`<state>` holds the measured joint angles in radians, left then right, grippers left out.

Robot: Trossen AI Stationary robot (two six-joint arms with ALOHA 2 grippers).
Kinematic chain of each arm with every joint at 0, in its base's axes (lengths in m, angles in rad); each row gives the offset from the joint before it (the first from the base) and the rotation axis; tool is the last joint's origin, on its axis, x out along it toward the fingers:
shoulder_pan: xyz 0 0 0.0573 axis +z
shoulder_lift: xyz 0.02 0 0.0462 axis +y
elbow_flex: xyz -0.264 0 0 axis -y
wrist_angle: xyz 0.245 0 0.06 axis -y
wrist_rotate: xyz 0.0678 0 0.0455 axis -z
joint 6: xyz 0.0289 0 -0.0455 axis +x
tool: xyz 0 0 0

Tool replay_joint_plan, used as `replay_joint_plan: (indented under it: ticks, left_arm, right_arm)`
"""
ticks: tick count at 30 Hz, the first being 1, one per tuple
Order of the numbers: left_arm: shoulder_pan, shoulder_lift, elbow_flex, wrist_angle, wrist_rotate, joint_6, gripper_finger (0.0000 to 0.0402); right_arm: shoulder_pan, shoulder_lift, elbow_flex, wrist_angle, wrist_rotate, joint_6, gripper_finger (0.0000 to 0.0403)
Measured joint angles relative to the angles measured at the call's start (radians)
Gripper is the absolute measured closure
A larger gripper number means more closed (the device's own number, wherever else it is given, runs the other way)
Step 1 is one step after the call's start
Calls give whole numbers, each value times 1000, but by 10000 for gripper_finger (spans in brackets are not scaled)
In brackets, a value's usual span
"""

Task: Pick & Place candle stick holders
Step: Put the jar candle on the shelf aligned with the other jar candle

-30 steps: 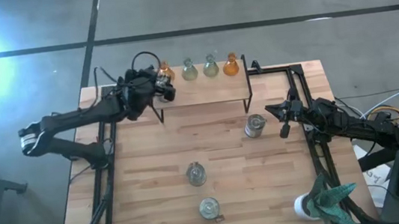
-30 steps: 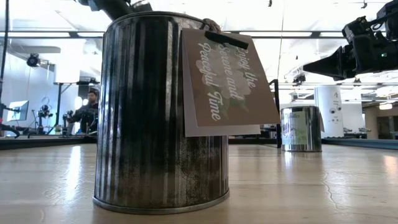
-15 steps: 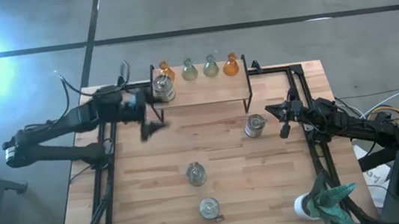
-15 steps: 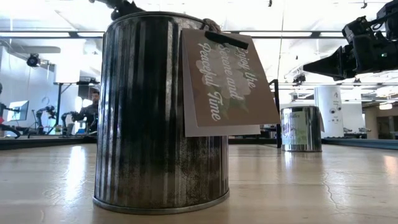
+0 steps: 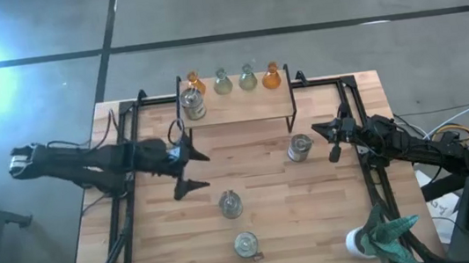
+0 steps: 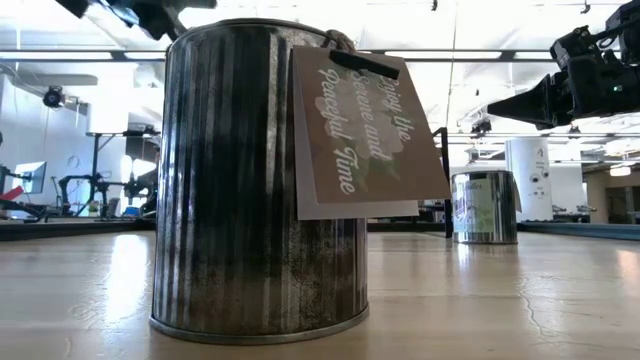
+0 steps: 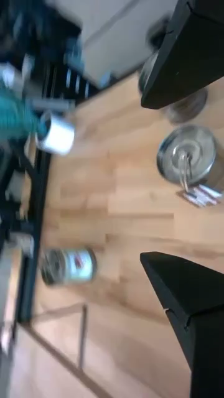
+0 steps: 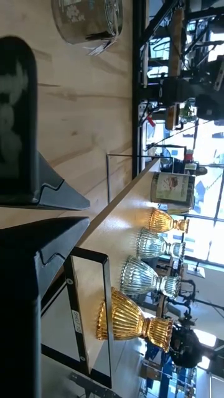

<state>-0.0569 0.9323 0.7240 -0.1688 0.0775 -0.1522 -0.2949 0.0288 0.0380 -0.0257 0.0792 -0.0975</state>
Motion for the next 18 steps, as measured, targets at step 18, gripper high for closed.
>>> replay_joint_plan:
  ticks: [18]
  left_arm:
    - [-387,231,-10,-20,-452,-309,3]
  right_arm:
    - [0,0,0,0,2,0,381]
